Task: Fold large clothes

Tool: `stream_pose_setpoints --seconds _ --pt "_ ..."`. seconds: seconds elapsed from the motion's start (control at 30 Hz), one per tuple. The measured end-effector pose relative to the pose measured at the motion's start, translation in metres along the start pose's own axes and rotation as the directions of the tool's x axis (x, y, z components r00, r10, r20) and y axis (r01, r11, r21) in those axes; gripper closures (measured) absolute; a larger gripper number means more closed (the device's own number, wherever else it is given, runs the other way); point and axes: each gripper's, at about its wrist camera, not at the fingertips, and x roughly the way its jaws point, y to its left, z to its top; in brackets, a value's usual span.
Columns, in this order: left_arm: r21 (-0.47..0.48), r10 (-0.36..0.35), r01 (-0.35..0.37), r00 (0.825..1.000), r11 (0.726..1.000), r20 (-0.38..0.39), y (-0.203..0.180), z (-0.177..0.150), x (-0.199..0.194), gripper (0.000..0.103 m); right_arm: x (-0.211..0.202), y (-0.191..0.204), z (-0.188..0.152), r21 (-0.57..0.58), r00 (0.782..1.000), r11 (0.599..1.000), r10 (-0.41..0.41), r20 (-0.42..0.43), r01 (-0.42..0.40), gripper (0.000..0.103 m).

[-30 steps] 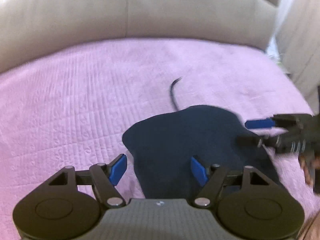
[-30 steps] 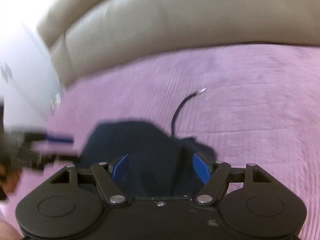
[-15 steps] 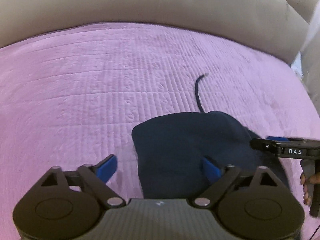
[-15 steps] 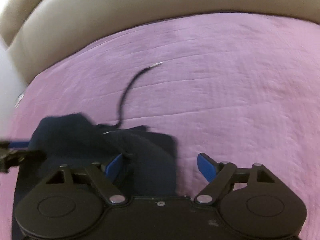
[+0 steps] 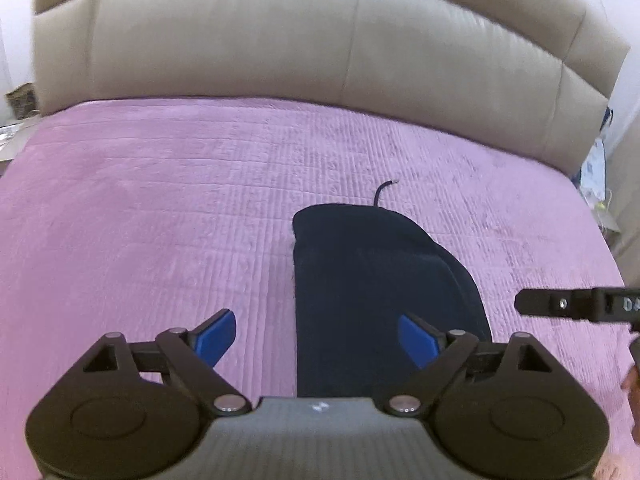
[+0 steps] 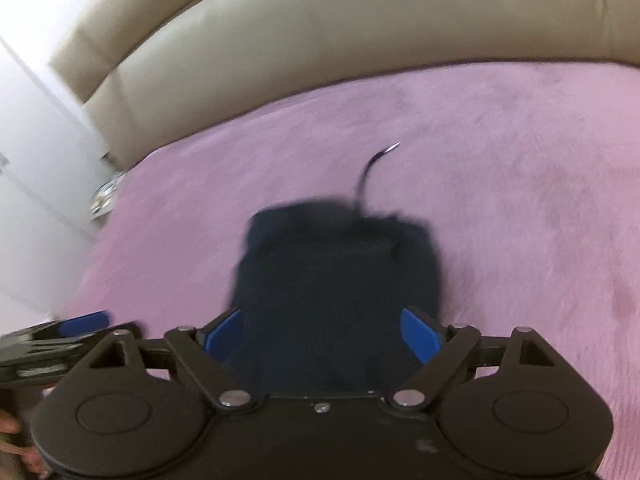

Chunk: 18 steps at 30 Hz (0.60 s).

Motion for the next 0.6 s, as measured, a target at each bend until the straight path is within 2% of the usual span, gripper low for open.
stream_pose_setpoints --seconds 0.13,0.2,0.3,0.43,0.53,0.6 --pt "-0.07 -0.008 0.01 1.0 0.998 0.023 -0.008 -0.038 -0.019 0.012 -0.019 0.03 -0.036 -0.088 0.988 0.986 -0.14 0.058 0.145 0.001" --pt "-0.052 0.012 -0.011 1.0 0.999 0.025 -0.017 -0.052 -0.024 0.012 -0.023 0.042 -0.053 -0.128 0.974 0.966 -0.218 0.065 0.224 0.001" --pt "0.0 0.066 -0.066 0.998 0.998 0.006 -0.03 -0.069 -0.026 0.012 -0.023 0.048 -0.075 -0.163 0.953 0.939 -0.297 0.061 0.303 0.001" --pt "-0.001 0.07 -0.07 0.998 0.998 -0.004 -0.033 -0.092 -0.024 0.012 -0.025 0.041 -0.1 -0.138 0.936 0.925 -0.35 0.047 0.353 0.001" --pt "0.008 0.069 -0.068 0.997 0.998 -0.025 -0.03 -0.107 -0.02 0.012 -0.026 0.032 -0.114 -0.1 0.937 0.932 -0.348 0.03 0.349 0.001" --pt "0.038 0.087 -0.087 0.996 0.995 -0.005 -0.033 -0.116 -0.022 0.014 -0.026 0.027 -0.125 -0.077 0.939 0.936 -0.344 0.019 0.345 0.001"
